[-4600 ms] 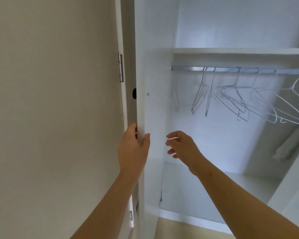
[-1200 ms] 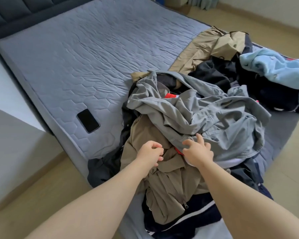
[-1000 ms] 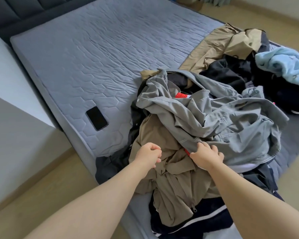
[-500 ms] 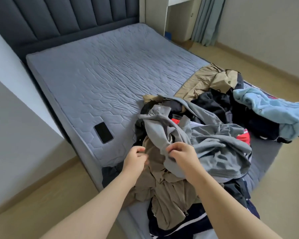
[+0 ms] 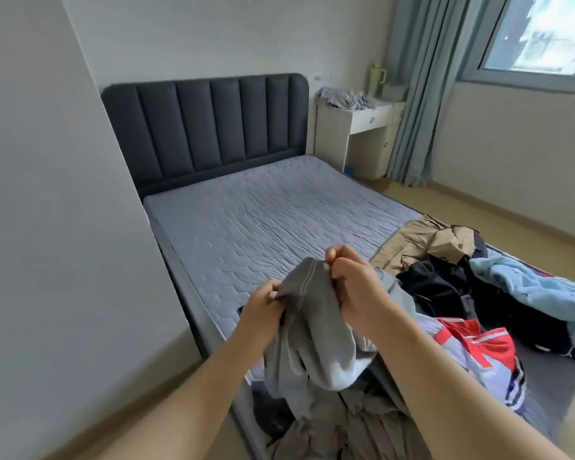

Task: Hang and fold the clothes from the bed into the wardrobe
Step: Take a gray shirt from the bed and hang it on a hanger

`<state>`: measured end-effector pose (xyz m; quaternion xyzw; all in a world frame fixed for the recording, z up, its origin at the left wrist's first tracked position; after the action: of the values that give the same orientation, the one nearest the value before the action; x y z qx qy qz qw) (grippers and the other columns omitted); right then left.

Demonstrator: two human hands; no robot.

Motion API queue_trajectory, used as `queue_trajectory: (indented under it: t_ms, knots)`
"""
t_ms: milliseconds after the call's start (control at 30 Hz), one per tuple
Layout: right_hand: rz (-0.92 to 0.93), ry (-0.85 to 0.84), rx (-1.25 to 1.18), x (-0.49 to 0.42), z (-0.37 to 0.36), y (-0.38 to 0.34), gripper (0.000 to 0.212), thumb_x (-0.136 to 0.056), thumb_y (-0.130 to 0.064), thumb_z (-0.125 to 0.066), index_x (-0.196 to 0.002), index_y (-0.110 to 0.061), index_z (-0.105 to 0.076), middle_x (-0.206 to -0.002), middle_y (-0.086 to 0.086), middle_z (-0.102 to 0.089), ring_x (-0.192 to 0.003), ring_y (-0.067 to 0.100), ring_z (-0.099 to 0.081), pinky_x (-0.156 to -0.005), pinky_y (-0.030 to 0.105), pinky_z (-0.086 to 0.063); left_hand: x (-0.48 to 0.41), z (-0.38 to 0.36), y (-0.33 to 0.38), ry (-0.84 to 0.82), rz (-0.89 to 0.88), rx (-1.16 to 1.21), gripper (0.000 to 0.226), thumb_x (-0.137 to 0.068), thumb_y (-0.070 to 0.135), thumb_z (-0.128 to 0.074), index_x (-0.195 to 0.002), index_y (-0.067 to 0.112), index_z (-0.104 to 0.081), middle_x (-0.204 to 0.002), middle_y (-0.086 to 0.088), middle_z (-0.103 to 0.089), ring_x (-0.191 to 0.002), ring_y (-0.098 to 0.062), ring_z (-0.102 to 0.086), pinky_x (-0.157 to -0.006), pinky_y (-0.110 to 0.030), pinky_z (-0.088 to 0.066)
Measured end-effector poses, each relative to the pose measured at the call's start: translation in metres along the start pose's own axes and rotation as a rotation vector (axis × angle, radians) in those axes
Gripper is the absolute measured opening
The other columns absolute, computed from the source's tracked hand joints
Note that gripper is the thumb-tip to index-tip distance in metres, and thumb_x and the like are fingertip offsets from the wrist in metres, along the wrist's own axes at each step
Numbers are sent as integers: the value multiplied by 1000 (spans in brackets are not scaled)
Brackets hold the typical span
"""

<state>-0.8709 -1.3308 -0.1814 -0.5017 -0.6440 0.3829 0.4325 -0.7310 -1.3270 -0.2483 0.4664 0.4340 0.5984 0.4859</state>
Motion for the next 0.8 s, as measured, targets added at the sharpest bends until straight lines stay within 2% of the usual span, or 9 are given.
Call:
queue_trajectory:
  t_ms: [100,233,300,400,467,567,600,667,800]
  knots:
    - [52,11,185,1,-16,-22,35,-75,11,-29,-69,-16,-49,-62,3,-44,-55,15,-40,-48,28,-28,8,45,42,147,-44,213,22,-89,5,-46,-85,22,-60,-87,-6,-67,-81,-22,-64,-72,-39,-54]
    - [174,-14,381,5,-43,-43,36,-79,6,-40,-78,-24,-59,-73,-1,-59,-62,14,-52,-50,26,-40,22,80,108,228,-154,455,23,-94,1,-40,-87,15,-56,-82,-5,-64,-70,-13,-62,-58,-23,-50]
    - [224,-70,420,4,-57,-48,40,-85,6,-43,-95,-29,-58,-90,-3,-62,-75,12,-59,-56,22,-48,29,88,136,216,-183,539,23,-94,0,-37,-90,13,-56,-85,-7,-63,-74,-16,-60,-61,-25,-51]
    - [274,-172,481,4,-79,-54,55,-87,2,-53,-131,-28,-41,-120,-5,-52,-108,15,-53,-82,25,-49,40,104,171,166,-225,655,22,-95,2,-38,-90,11,-57,-81,-8,-67,-72,-19,-65,-58,-26,-54]
    - [278,-207,606,4,-90,-54,67,-83,-7,-62,-139,-28,-34,-124,-8,-46,-120,16,-45,-102,36,-40,47,117,193,120,-251,724,19,-94,4,-40,-95,8,-59,-79,-9,-71,-72,-20,-69,-60,-27,-56]
    - [328,-122,907,7,-100,-66,29,-80,-21,-65,-107,-28,-58,-102,-2,-61,-102,22,-54,-92,39,-44,50,135,216,76,-258,782,29,-93,9,-44,-118,-1,-55,-111,-21,-64,-104,-32,-62,-88,-41,-53]
    - [358,-89,956,10,-105,-74,12,-82,-21,-64,-93,-21,-60,-89,1,-62,-92,23,-56,-80,36,-45,52,143,221,91,-269,775,27,-92,10,-45,-116,1,-56,-109,-19,-63,-102,-31,-62,-86,-41,-53]
    - [422,-69,952,16,-116,-89,9,-85,-20,-61,-81,-12,-61,-74,2,-59,-77,21,-54,-64,30,-39,55,160,230,142,-311,739,18,-92,10,-46,-105,8,-58,-96,-12,-64,-88,-24,-62,-72,-34,-53]
    - [411,-21,491,32,-129,-124,15,-90,-12,-54,-79,-13,-63,-78,7,-64,-78,24,-59,-77,37,-50,62,189,226,265,-303,502,15,-92,12,-47,-97,14,-61,-84,-5,-64,-72,-17,-60,-57,-26,-49]
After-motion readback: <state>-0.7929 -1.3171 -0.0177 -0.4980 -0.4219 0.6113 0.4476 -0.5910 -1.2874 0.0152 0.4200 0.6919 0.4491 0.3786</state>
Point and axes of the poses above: each hand's wrist, its own x-axis away from the middle knuckle, its own z-axis out of the back of the hand, y = z × x, the point moved 10 cm from there along -x, towards the middle knuckle
